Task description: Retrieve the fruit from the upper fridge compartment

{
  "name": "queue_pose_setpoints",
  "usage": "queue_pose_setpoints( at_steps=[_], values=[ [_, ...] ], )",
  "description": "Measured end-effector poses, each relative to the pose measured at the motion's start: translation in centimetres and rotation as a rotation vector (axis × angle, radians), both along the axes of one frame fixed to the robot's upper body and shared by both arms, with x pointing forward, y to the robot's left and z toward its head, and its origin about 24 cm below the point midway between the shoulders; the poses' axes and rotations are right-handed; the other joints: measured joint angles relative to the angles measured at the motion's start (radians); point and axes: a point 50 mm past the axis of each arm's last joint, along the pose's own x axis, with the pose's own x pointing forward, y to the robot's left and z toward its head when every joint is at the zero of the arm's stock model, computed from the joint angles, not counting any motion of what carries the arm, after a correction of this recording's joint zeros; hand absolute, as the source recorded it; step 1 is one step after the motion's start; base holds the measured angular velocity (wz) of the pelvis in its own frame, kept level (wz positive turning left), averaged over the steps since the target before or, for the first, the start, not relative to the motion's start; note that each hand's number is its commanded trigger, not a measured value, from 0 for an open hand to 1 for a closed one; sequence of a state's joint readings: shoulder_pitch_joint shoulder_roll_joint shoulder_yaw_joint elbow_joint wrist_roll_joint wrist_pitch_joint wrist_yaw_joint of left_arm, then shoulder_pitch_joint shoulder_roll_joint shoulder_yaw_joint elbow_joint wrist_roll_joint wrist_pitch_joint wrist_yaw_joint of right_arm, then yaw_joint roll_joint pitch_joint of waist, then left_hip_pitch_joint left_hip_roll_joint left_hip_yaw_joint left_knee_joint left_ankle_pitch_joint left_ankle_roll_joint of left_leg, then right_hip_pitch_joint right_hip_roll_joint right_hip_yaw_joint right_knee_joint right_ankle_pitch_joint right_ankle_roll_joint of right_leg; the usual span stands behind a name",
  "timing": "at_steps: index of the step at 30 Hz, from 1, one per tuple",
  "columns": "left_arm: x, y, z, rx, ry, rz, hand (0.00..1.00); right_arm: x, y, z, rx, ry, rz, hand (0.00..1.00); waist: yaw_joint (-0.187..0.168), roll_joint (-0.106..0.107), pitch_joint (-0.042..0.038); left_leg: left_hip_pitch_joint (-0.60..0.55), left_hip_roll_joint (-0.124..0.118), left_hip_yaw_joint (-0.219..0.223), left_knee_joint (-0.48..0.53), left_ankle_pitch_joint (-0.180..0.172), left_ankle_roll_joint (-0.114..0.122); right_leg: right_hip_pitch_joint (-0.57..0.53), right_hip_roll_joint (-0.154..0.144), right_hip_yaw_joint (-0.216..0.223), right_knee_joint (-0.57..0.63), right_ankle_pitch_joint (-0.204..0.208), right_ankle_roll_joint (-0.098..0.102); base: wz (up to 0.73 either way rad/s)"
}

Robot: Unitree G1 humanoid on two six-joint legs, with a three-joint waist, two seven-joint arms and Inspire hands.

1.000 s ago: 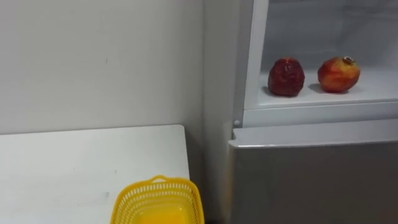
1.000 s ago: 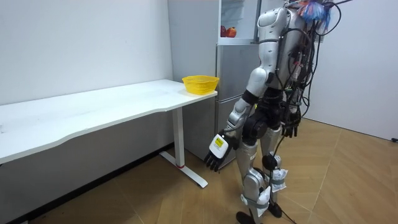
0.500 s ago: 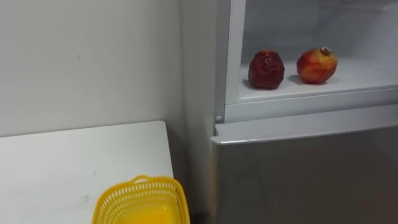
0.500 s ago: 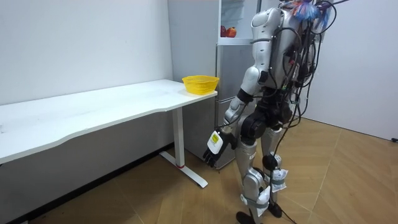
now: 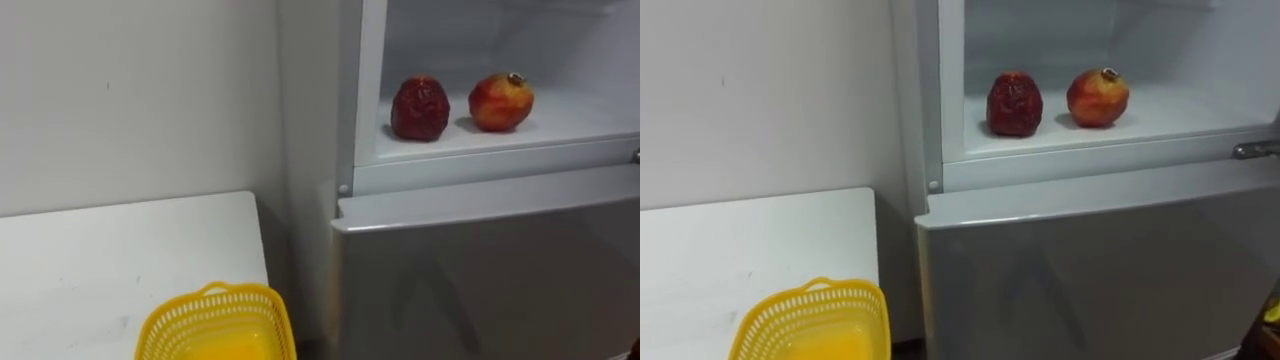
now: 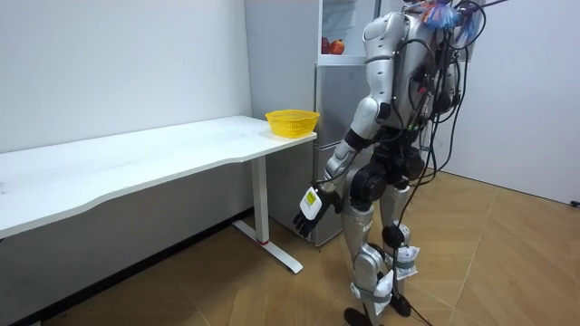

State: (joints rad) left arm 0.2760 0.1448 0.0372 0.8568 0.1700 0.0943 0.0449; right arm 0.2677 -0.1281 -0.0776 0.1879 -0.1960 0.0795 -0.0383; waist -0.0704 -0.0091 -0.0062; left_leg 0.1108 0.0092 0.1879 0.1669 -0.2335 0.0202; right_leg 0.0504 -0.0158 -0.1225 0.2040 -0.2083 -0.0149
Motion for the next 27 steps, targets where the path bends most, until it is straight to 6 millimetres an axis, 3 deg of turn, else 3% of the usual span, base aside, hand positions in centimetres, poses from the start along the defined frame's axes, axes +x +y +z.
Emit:
queue_pose_setpoints(
  at_steps=[4,10,15,23,27],
  values=[
    [-0.5,0.1,0.1,-0.007,-0.004,-0.003,0.00,1.0,0.2,2.1,0.017,-0.107,0.000,0.00,-0.013,-0.001,0.0000,0.004,0.003,0.010,0.000,0.000,0.000,-0.001,0.002,0.013,0.001,0.002,0.001,-0.07],
    [-0.7,0.4,0.1,0.002,-0.005,-0.006,0.00,1.8,0.8,8.0,-0.036,-0.395,0.004,0.00,-0.023,0.001,-0.0045,-0.001,0.009,0.030,0.000,0.000,0.000,-0.015,0.006,0.026,0.000,0.006,-0.001,-0.09],
    [-1.2,0.0,-0.3,-0.005,0.007,-0.017,0.00,2.0,1.3,11.6,-0.104,-0.582,-0.015,0.00,-0.030,0.019,-0.0058,0.003,0.012,0.052,-0.002,0.000,0.000,-0.016,0.018,0.041,0.003,0.012,-0.002,-0.11],
    [-0.8,-0.1,-0.5,-0.016,0.010,-0.065,0.00,3.0,1.9,16.6,-0.144,-0.886,-0.042,0.00,-0.030,0.025,-0.0036,-0.012,0.014,0.078,0.003,0.000,-0.001,-0.050,0.029,0.064,0.017,0.021,-0.009,-0.10],
    [-0.9,0.0,-0.5,-0.020,0.010,-0.070,0.00,3.5,2.0,17.9,-0.158,-0.977,-0.041,0.00,-0.025,0.019,-0.0018,-0.013,0.015,0.074,0.007,0.000,-0.001,-0.037,0.028,0.057,0.015,0.022,-0.009,0.03]
  ],
)
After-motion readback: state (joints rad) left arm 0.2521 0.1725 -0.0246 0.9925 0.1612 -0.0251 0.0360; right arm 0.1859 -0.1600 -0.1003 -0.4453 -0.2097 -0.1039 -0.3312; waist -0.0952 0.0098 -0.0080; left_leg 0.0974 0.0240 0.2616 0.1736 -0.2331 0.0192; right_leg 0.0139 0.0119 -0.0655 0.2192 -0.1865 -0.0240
